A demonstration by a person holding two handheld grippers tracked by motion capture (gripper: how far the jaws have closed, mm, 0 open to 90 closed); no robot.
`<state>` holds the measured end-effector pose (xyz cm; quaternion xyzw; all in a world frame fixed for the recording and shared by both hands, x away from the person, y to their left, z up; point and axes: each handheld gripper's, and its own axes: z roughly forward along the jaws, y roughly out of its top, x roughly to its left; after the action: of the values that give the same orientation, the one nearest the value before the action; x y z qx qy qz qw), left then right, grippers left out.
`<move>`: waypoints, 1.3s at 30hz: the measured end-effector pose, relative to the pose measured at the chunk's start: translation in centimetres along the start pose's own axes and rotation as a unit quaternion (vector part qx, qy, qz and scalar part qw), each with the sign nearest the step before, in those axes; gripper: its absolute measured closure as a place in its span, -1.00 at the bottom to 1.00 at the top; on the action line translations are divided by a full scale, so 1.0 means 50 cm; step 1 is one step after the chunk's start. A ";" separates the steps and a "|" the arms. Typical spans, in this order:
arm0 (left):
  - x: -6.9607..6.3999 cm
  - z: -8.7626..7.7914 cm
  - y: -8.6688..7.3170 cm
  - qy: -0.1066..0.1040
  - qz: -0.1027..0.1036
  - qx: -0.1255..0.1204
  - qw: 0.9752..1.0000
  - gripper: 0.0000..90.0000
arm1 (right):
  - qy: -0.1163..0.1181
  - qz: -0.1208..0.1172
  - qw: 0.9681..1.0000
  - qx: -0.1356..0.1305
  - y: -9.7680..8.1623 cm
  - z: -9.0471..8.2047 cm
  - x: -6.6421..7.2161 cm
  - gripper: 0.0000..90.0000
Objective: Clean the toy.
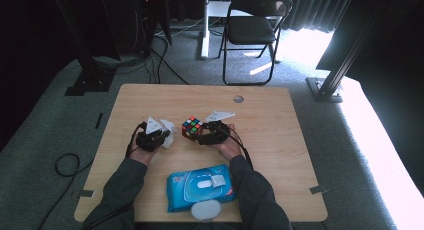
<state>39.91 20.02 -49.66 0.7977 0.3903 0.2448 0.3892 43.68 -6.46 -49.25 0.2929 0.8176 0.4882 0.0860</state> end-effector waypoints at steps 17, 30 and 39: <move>0.020 -0.006 0.000 0.007 -0.014 0.001 1.000 0.93 | -0.011 -0.036 0.999 0.031 -0.021 0.021 0.005 -0.24; 0.037 -0.002 -0.009 0.022 -0.032 0.012 0.999 0.92 | -0.009 -0.044 0.998 0.041 -0.029 0.035 0.007 -0.24; 0.051 0.001 -0.020 0.041 -0.048 0.024 0.998 0.91 | -0.013 -0.050 0.998 0.045 -0.038 0.038 0.007 -0.24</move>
<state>40.98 22.47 -50.29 0.7764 0.4494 0.2489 0.3651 43.45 -5.51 -51.76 0.2620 0.8513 0.4417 0.1075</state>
